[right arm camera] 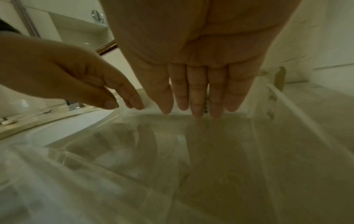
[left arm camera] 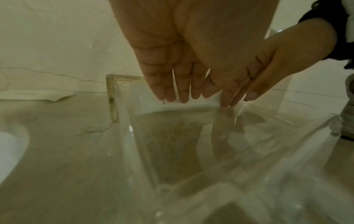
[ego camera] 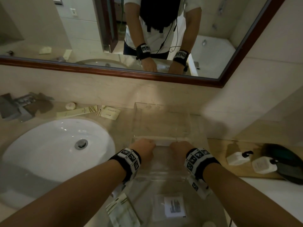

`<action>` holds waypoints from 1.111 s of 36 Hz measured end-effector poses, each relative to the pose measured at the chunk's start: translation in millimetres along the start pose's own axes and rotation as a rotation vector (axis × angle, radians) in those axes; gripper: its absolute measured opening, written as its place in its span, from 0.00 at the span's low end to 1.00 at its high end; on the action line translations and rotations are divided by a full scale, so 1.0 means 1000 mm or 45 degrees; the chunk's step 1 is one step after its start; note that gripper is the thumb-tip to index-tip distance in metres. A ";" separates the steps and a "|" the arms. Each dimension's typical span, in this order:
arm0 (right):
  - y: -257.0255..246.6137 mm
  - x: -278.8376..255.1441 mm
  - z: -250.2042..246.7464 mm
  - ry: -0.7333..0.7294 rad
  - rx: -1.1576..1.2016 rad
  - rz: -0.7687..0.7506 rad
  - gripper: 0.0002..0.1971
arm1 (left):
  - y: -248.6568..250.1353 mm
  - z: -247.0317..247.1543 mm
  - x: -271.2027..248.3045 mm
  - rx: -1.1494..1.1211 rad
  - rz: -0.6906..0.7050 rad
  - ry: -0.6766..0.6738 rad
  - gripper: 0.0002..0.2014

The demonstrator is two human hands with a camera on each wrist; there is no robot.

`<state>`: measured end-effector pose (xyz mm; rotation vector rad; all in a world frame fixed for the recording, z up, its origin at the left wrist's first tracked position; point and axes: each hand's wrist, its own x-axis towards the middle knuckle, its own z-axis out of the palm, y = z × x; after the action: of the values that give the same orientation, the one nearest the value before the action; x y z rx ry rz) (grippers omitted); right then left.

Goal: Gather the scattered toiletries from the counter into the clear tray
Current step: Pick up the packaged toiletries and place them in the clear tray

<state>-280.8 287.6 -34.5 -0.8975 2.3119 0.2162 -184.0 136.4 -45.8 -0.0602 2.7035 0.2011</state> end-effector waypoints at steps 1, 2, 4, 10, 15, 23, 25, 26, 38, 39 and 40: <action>0.000 0.001 0.000 -0.009 0.010 -0.002 0.23 | -0.001 0.001 -0.001 -0.013 0.014 0.014 0.18; -0.002 0.000 -0.002 -0.027 0.008 -0.003 0.24 | -0.001 0.004 -0.001 -0.046 0.019 0.011 0.19; 0.000 0.004 0.002 -0.042 0.019 0.003 0.25 | -0.002 0.009 -0.002 -0.084 0.027 -0.025 0.21; -0.002 -0.004 -0.004 -0.057 -0.011 0.034 0.21 | -0.008 0.016 -0.005 -0.082 -0.034 -0.069 0.27; 0.002 -0.005 -0.010 -0.077 0.076 0.090 0.31 | -0.015 0.014 -0.006 -0.192 -0.121 -0.046 0.33; -0.008 -0.010 -0.010 -0.123 0.101 0.105 0.32 | -0.008 0.011 -0.009 -0.194 -0.171 -0.084 0.35; -0.009 -0.011 -0.009 -0.143 0.103 0.102 0.31 | -0.007 0.010 -0.012 -0.200 -0.163 -0.088 0.31; -0.008 -0.012 -0.008 -0.145 0.105 0.098 0.30 | -0.008 0.009 -0.014 -0.203 -0.158 -0.091 0.29; -0.055 -0.022 -0.033 -0.115 0.037 -0.005 0.22 | -0.027 -0.020 -0.041 -0.325 -0.194 -0.049 0.23; -0.063 -0.023 -0.038 -0.107 0.026 -0.024 0.22 | -0.032 -0.023 -0.046 -0.339 -0.210 -0.041 0.23; -0.072 -0.023 -0.042 -0.087 0.018 -0.040 0.21 | -0.038 -0.026 -0.052 -0.349 -0.227 -0.024 0.23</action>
<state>-242.2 231.1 17.8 -0.9053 2.2320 0.2139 -144.9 95.7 -5.7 -0.3766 2.6154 0.5124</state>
